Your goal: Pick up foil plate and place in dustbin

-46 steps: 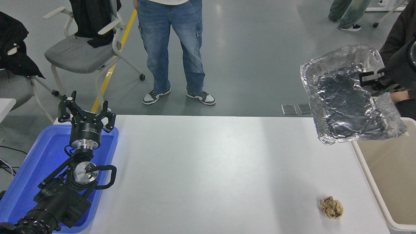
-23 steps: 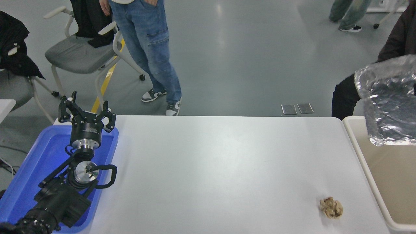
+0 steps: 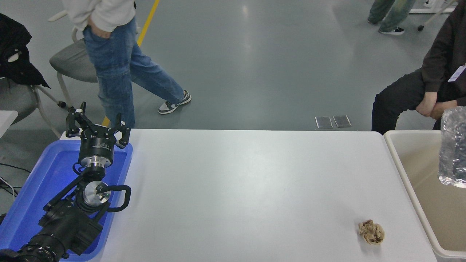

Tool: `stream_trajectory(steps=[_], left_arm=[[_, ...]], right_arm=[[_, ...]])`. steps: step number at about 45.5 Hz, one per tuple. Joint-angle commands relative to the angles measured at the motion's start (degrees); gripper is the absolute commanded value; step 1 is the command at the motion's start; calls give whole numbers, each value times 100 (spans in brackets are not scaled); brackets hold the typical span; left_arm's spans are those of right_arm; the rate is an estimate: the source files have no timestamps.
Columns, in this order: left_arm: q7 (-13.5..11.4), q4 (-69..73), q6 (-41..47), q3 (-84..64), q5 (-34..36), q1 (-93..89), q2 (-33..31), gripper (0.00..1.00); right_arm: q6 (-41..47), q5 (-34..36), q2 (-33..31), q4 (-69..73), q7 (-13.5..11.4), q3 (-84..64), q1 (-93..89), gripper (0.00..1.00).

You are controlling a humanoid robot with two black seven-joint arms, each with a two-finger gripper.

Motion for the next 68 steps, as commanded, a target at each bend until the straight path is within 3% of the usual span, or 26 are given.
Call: stream_trajectory(steps=[1,13,14,16,18,20,33,36,40,43,52,59,68], left_arm=[[-1,7,0,0,0,-9,0,99],[-1,7,0,0,-9,-9,0,99],[-1,7,0,0,0,-9,0,99],[-1,-2,0,0,-9,-9,0,99],[-1,7,0,0,0,-9,0,99],[-1,7,0,0,0,-9,0,99],[-1,7,0,0,0,-9,0,99],[-1,7,0,0,0,-9,0,99],[8,-2,0,0,0,-18,0,99],[8,-2,0,0,0,-18,0,99],[8,-2,0,9,0,-18,-1,99],[8,-2,0,9,0,-18,-9,99],[8,-2,0,9,0,-18,-9,99]], right_arm=[[-957,40,855,-1178,9,872,-1711,0],[-1195,49,1181,-1391,9,1180,-1950,3],[-1195,49,1181,-1391,9,1188,-1950,10],[-1195,49,1181,-1391,9,1188,-1941,39],[-1195,49,1181,-1382,18,1232,-1932,60],[-1160,49,1181,-1373,18,1294,-1932,100],[-1107,23,1172,-900,18,1619,-1704,100],[-1081,5,1006,-50,45,1610,-1520,100],[-1072,-3,295,1208,36,1531,-1072,100],[-1054,23,206,1746,27,1365,-694,100],[-704,49,-365,2932,27,-102,1115,100],[-176,102,-419,3811,27,-1271,2776,100],[939,1260,143,4699,27,-2800,4956,100]])
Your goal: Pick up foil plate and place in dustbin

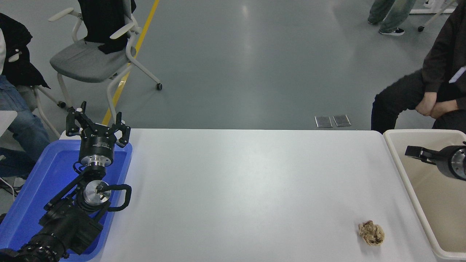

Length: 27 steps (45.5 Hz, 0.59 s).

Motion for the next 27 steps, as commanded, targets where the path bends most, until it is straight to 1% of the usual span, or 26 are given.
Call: stream_trajectory(steps=[1,3,7,12,17,21,27], left_arm=[[-1,0,0,3,0,0,4,99],[-1,0,0,3,0,9,4,99],[-1,0,0,-5,0,9,4,99],[-1,9,0,-6,0,9,4,99],[-1,9,0,-6,0,9,4,99],[-1,9,0,-6,0,9,4,99],[-1,0,0,-6,0,17,4,99]], right_arm=[[1209,1117,458,1307,-2,-1930,2744,100],[1376,1494,835,1535,-2,-2342,3245,100],[1579,1935,1354,1853,-2,-2678,3800,100],[1930,2138,1970,2037,-2,-2740,4126,100],[2299,2340,2559,2222,-54,-2740,4390,100],[2563,2559,2910,2345,-63,-2723,4592,100],[2880,3131,3324,2424,-89,-2644,4873,100]])
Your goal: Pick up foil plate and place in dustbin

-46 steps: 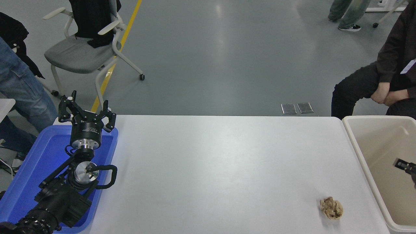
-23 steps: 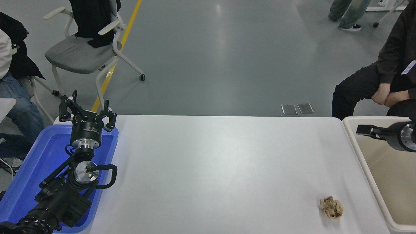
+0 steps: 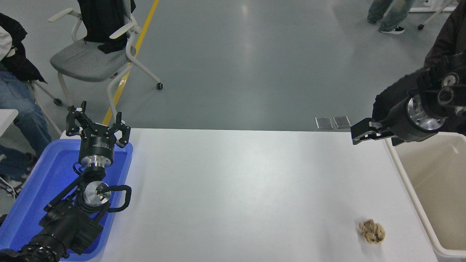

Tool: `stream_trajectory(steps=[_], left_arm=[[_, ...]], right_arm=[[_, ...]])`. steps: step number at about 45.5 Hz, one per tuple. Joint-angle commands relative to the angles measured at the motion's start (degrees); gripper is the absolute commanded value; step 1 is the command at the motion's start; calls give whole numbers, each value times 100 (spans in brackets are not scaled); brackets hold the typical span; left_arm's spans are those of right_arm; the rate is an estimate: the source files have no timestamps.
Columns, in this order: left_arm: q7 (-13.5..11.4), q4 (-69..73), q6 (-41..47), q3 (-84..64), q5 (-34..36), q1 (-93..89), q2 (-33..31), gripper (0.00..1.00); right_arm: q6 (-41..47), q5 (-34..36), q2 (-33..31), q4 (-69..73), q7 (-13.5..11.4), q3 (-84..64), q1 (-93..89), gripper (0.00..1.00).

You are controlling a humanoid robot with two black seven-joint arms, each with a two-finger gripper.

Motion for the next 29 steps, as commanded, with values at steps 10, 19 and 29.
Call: stream_trajectory(steps=[10,19,29], left_arm=[[0,-4,0,-1,-1,8,0,99],[0,-4,0,-1,-1,8,17,99],[-9,5,0,-1,-1,8,0,99]], right_arm=[[860,998,1316,373,-43,76,1009,100],[869,1077,1404,373,-43,59,1018,100],[825,1121,1474,373,-34,-3,956,100]])
